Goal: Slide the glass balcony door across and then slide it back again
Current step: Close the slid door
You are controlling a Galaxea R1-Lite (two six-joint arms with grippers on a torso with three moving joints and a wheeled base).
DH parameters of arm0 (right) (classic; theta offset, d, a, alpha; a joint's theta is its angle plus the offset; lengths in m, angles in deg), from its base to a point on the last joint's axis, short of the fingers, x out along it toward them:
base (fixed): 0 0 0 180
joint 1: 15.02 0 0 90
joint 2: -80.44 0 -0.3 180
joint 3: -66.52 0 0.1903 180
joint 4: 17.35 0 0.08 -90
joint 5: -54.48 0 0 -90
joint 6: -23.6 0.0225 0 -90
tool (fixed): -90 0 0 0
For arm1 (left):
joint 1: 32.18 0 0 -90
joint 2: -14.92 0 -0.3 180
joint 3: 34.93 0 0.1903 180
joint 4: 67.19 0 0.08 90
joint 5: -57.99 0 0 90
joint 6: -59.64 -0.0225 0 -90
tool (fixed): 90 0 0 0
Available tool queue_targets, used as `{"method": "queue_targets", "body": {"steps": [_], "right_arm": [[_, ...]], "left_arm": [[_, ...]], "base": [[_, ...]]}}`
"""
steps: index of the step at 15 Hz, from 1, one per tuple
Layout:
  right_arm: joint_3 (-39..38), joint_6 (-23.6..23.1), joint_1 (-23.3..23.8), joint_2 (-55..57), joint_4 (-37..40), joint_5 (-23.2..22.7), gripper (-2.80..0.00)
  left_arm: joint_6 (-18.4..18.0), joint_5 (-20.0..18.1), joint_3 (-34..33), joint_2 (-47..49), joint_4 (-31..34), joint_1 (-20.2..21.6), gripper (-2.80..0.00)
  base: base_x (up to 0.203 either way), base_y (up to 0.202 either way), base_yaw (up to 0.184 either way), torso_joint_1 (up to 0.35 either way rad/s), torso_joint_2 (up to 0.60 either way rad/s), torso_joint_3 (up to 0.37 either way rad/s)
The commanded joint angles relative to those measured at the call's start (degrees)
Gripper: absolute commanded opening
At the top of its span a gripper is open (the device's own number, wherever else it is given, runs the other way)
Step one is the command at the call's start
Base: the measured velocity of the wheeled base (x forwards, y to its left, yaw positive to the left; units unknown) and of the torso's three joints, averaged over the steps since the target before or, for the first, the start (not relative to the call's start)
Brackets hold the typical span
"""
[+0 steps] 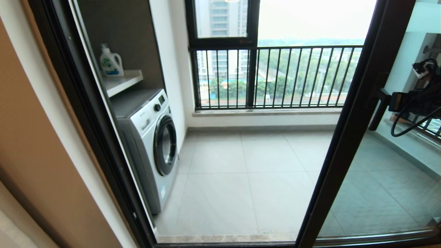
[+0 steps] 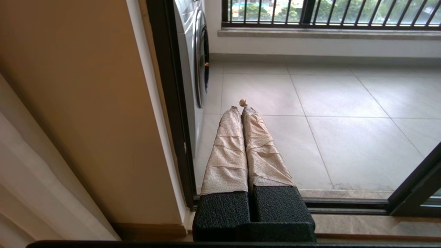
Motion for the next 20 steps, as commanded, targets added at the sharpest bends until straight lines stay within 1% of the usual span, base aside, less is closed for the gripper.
{"method": "queue_targets", "body": {"steps": [1, 3, 10, 15, 18, 20], "right_arm": [[-0.91, -0.13, -0.95, -1.05, -0.18, -0.30, -2.80], [-2.34, -0.13, -2.22, -1.91, -0.25, -0.30, -2.80], [-3.37, -0.22, -6.50, -3.24, -0.27, 0.28, -2.80], [-6.46, -0.22, -11.35, -5.24, -0.27, 0.70, -2.80], [-6.53, -0.22, -15.24, -4.97, -0.40, 5.45, -2.80], [-6.62, -0.22, -16.91, -5.01, -0.44, 6.00, -2.80]], "left_arm": [[0.02, 0.00, -0.04, 0.06, 0.01, 0.01, -2.80], [0.02, 0.00, 0.04, 0.06, 0.01, 0.01, -2.80], [0.02, 0.00, 0.03, 0.06, 0.01, 0.01, -2.80], [0.02, 0.00, -0.01, 0.06, 0.01, 0.01, -2.80], [0.02, 0.00, -0.03, 0.06, 0.01, 0.01, -2.80], [0.02, 0.00, 0.01, 0.06, 0.01, 0.01, -2.80]], "base": [[0.000, 0.000, 0.000, 0.000, 0.00, 0.000], [0.000, 0.000, 0.000, 0.000, 0.00, 0.000], [0.000, 0.000, 0.000, 0.000, 0.00, 0.000], [0.000, 0.000, 0.000, 0.000, 0.00, 0.000], [0.000, 0.000, 0.000, 0.000, 0.00, 0.000], [0.000, 0.000, 0.000, 0.000, 0.00, 0.000]]}}
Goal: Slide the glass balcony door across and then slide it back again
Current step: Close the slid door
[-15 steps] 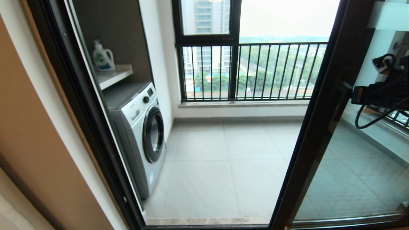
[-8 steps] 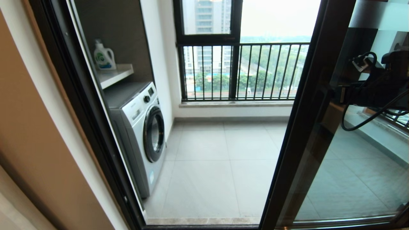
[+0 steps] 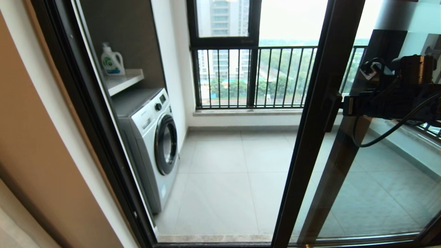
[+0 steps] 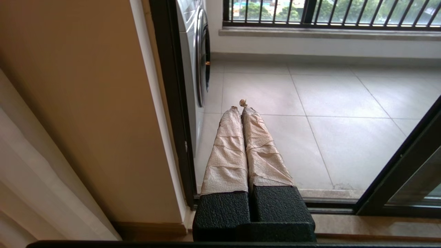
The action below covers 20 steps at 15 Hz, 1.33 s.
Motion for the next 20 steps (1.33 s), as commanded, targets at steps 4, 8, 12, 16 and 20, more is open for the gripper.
{"method": "queue_targets", "body": {"steps": [4, 8, 12, 16, 20], "right_arm": [[-0.12, 0.05, -4.08, -0.06, -0.09, -0.02, -2.80], [-0.35, 0.32, -6.81, -0.15, -0.09, 0.21, -2.80], [-0.52, 1.78, -10.05, -0.02, -0.09, 1.48, -2.80], [-0.34, 1.86, -13.89, 0.91, -1.53, 3.31, -2.80], [0.00, 2.28, -17.94, 3.35, -6.13, 7.33, -2.80]], "left_arm": [[0.02, 0.00, 0.05, 0.06, 0.01, 0.01, -2.80], [0.02, 0.00, 0.05, 0.06, 0.01, 0.01, -2.80], [0.02, 0.00, 0.04, 0.06, 0.01, 0.01, -2.80], [0.02, 0.00, 0.02, 0.06, 0.01, 0.01, -2.80], [0.02, 0.00, -0.04, 0.06, 0.01, 0.01, -2.80]], "base": [[0.000, 0.000, 0.000, 0.000, 0.00, 0.000], [0.000, 0.000, 0.000, 0.000, 0.00, 0.000], [0.000, 0.000, 0.000, 0.000, 0.00, 0.000], [0.000, 0.000, 0.000, 0.000, 0.00, 0.000], [0.000, 0.000, 0.000, 0.000, 0.00, 0.000]]}}
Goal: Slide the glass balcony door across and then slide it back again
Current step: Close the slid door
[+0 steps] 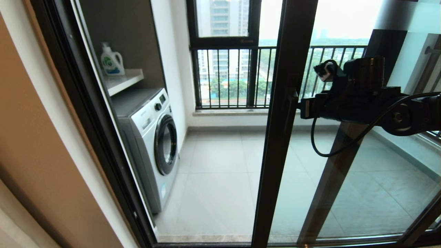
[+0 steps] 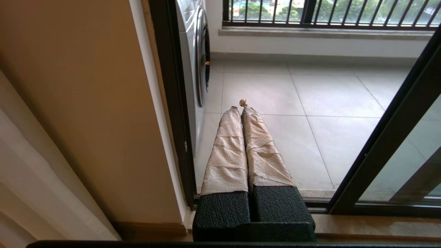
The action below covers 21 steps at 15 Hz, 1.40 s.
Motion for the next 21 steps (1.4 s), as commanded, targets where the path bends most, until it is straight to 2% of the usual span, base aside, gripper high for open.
{"method": "queue_targets", "body": {"steps": [1, 9, 12, 17, 21], "right_arm": [[0.15, 0.02, -2.42, 1.87, -0.62, 0.97, -2.80], [4.92, 2.77, -10.00, 6.28, -1.52, 4.15, -2.80], [7.13, 3.41, -13.16, 9.30, -4.05, 7.90, -2.80], [11.14, 4.83, -17.54, 13.41, -4.96, 9.31, -2.80], [15.76, 5.09, -20.40, 15.94, -4.96, 13.06, -2.80]], "left_arm": [[0.01, 0.02, -0.06, 0.06, 0.01, 0.01, -2.80], [0.01, 0.02, -0.05, 0.06, 0.01, 0.01, -2.80], [0.01, 0.02, -0.02, 0.06, 0.01, 0.01, -2.80], [0.01, 0.02, -0.06, 0.06, 0.01, 0.01, -2.80], [0.01, 0.02, -0.06, 0.06, 0.01, 0.01, -2.80]], "base": [[0.000, 0.000, 0.000, 0.000, 0.00, 0.000], [0.000, 0.000, 0.000, 0.000, 0.00, 0.000], [0.000, 0.000, 0.000, 0.000, 0.00, 0.000], [0.000, 0.000, 0.000, 0.000, 0.00, 0.000], [0.000, 0.000, 0.000, 0.000, 0.00, 0.000]]}}
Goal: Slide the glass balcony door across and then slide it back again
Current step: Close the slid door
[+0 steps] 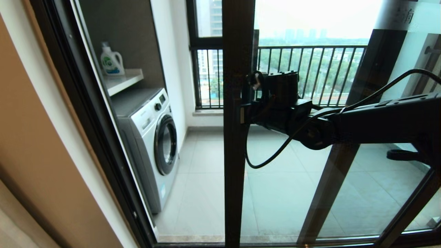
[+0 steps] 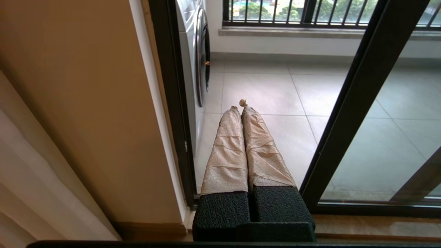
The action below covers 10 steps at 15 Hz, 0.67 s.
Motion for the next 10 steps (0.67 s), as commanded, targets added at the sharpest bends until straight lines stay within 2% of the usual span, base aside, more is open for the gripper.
{"method": "queue_targets", "body": {"steps": [1, 4, 7, 10], "right_arm": [[0.69, -0.03, -0.87, 0.87, -0.14, 0.80, -2.80], [-3.99, 0.01, -0.39, -4.15, -0.07, 0.81, -2.80], [-14.13, -0.02, 1.18, -14.42, -0.14, 0.49, -2.80], [-24.36, 0.03, 4.70, -27.08, -0.07, 0.65, -2.80]], "left_arm": [[0.02, 0.02, -0.04, 0.06, 0.01, 0.01, -2.80], [0.02, 0.02, 0.05, 0.06, 0.01, 0.01, -2.80], [0.02, 0.02, -0.04, 0.06, 0.01, 0.01, -2.80], [0.02, 0.02, -0.04, 0.06, 0.01, 0.01, -2.80]], "base": [[0.000, 0.000, 0.000, 0.000, 0.00, 0.000], [0.000, 0.000, 0.000, 0.000, 0.00, 0.000], [0.000, 0.000, 0.000, 0.000, 0.00, 0.000], [0.000, 0.000, 0.000, 0.000, 0.00, 0.000]]}}
